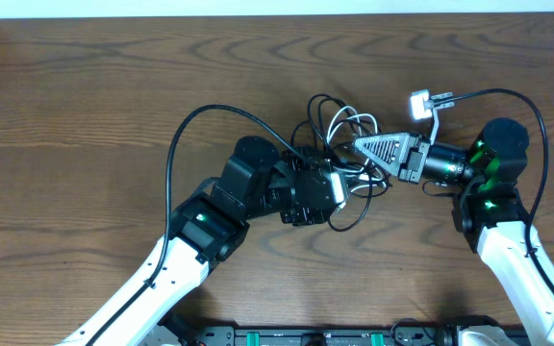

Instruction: Untangle cables

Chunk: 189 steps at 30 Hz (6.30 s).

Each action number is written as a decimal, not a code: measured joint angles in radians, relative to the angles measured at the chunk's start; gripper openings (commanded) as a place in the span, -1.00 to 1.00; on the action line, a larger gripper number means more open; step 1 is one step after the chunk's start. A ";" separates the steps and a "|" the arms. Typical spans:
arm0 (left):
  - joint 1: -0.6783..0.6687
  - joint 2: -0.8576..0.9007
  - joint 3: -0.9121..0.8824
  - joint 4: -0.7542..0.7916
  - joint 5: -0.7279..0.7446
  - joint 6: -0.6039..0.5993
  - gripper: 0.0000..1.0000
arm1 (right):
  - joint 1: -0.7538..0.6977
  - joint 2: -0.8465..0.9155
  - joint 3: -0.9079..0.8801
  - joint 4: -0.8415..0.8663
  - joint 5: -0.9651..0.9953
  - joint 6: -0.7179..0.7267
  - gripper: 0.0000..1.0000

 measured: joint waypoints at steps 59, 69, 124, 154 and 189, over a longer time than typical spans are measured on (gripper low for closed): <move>-0.059 0.009 0.000 0.014 -0.010 0.021 -0.85 | 0.017 0.000 0.000 0.001 -0.111 0.019 -0.93; -0.059 0.009 0.000 0.030 -0.011 0.020 -0.85 | 0.017 0.000 0.000 0.002 -0.111 0.010 -0.24; -0.059 -0.060 -0.021 0.336 -0.089 -0.160 -0.85 | 0.014 -0.005 0.006 -0.683 0.184 -0.448 0.39; -0.059 -0.123 -0.002 0.428 -0.158 -0.205 -0.84 | 0.016 -0.001 0.002 -0.796 0.436 -0.467 0.47; -0.059 -0.063 0.002 -0.190 -0.365 -0.244 -0.85 | 0.016 -0.001 0.002 -0.867 0.622 -0.469 0.60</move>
